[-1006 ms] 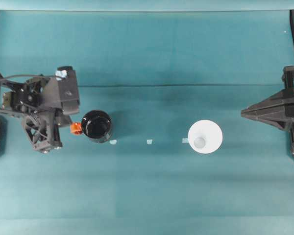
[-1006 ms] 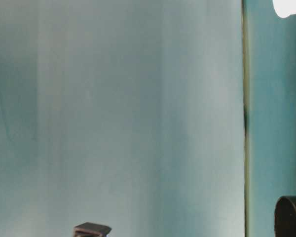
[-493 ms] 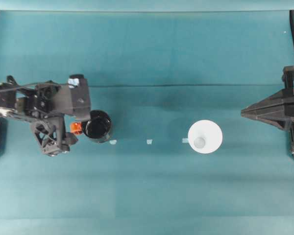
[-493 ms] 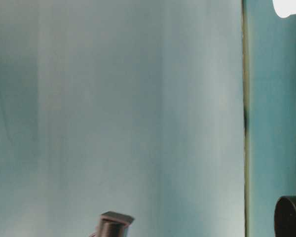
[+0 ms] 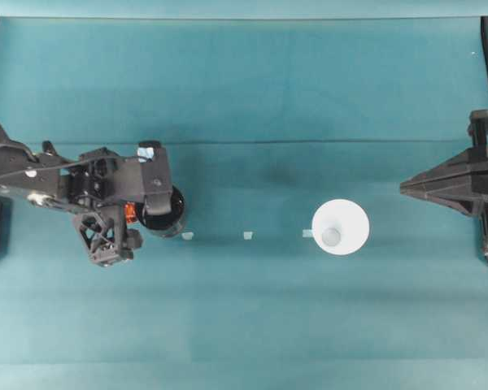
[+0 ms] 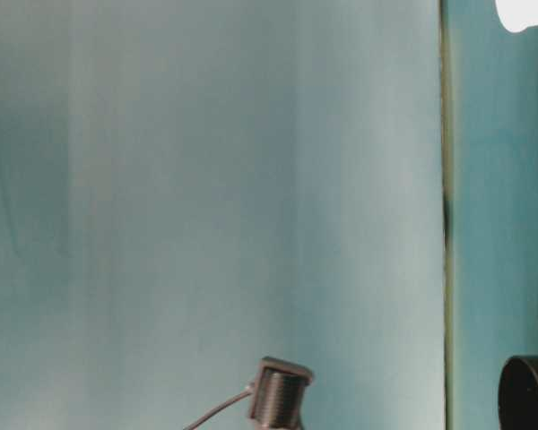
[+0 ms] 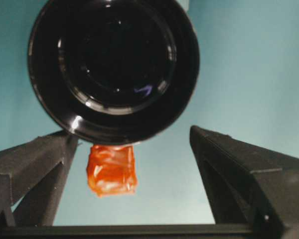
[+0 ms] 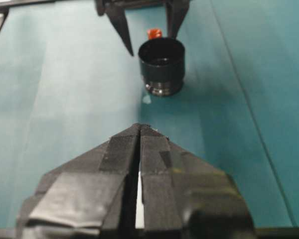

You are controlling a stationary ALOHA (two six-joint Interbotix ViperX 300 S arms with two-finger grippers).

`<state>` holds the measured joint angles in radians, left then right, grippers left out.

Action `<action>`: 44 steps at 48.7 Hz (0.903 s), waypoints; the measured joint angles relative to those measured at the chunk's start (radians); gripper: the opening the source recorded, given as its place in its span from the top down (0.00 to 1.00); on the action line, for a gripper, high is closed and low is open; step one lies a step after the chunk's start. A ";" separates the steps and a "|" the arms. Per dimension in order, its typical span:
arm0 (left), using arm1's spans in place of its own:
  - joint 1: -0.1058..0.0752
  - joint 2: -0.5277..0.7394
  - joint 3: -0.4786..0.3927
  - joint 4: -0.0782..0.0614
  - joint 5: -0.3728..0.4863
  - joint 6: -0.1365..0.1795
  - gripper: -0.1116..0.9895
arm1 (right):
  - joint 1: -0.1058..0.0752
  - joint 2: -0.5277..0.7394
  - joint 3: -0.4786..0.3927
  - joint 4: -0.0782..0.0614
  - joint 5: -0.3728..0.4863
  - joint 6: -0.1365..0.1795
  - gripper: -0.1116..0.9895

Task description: Put the paper cup into the moved red handle cup holder.

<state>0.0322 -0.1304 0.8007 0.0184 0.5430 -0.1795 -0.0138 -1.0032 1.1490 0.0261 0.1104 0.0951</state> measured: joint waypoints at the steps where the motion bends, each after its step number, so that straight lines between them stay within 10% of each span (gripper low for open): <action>1: -0.002 0.002 0.000 -0.002 0.000 0.000 0.02 | 0.000 0.000 0.000 0.000 0.000 0.000 0.99; 16: -0.002 0.005 0.006 -0.002 -0.002 0.000 0.14 | 0.000 0.000 0.000 0.000 0.000 0.000 0.99; 28: -0.002 0.005 0.006 0.000 0.000 -0.002 0.65 | 0.002 0.000 0.000 0.000 0.002 0.000 0.99; 44: -0.012 0.000 -0.003 -0.002 0.000 0.011 0.64 | 0.000 0.000 0.000 0.000 0.000 0.000 0.99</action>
<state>0.0199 -0.1304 0.7977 0.0169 0.5430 -0.1687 -0.0138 -1.0032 1.1490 0.0261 0.1104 0.0951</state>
